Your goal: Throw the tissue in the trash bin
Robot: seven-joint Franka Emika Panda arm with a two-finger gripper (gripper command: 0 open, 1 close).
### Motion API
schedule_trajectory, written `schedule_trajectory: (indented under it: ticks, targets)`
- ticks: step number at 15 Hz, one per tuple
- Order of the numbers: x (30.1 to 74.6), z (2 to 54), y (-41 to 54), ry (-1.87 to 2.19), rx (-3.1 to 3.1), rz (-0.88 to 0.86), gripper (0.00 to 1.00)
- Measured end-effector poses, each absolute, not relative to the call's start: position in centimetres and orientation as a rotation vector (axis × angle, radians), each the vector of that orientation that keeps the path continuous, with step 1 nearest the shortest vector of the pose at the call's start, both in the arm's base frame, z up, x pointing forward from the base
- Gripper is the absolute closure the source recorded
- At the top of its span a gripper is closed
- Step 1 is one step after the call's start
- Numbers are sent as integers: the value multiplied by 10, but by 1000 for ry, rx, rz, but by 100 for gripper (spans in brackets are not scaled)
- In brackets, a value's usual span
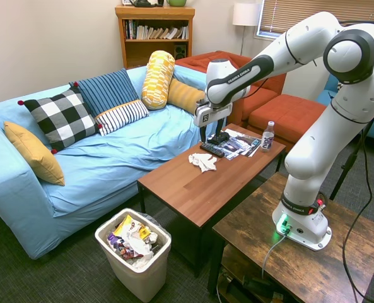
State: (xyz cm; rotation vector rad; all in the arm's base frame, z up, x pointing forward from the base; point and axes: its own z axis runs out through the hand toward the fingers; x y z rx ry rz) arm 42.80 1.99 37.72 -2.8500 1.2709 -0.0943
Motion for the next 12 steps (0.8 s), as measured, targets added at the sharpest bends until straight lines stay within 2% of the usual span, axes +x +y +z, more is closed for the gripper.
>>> schedule_trajectory:
  ticks: [3, 5, 8, 12]
  targets:
    - [436, 372, 21, 1275, -2840, -111, 0]
    - [457, 358, 19, 1306, -2843, -147, 0]
    - [495, 328, 1, 1414, -2835, -180, 0]
    - [532, 267, -43, 1536, -2835, -140, 0]
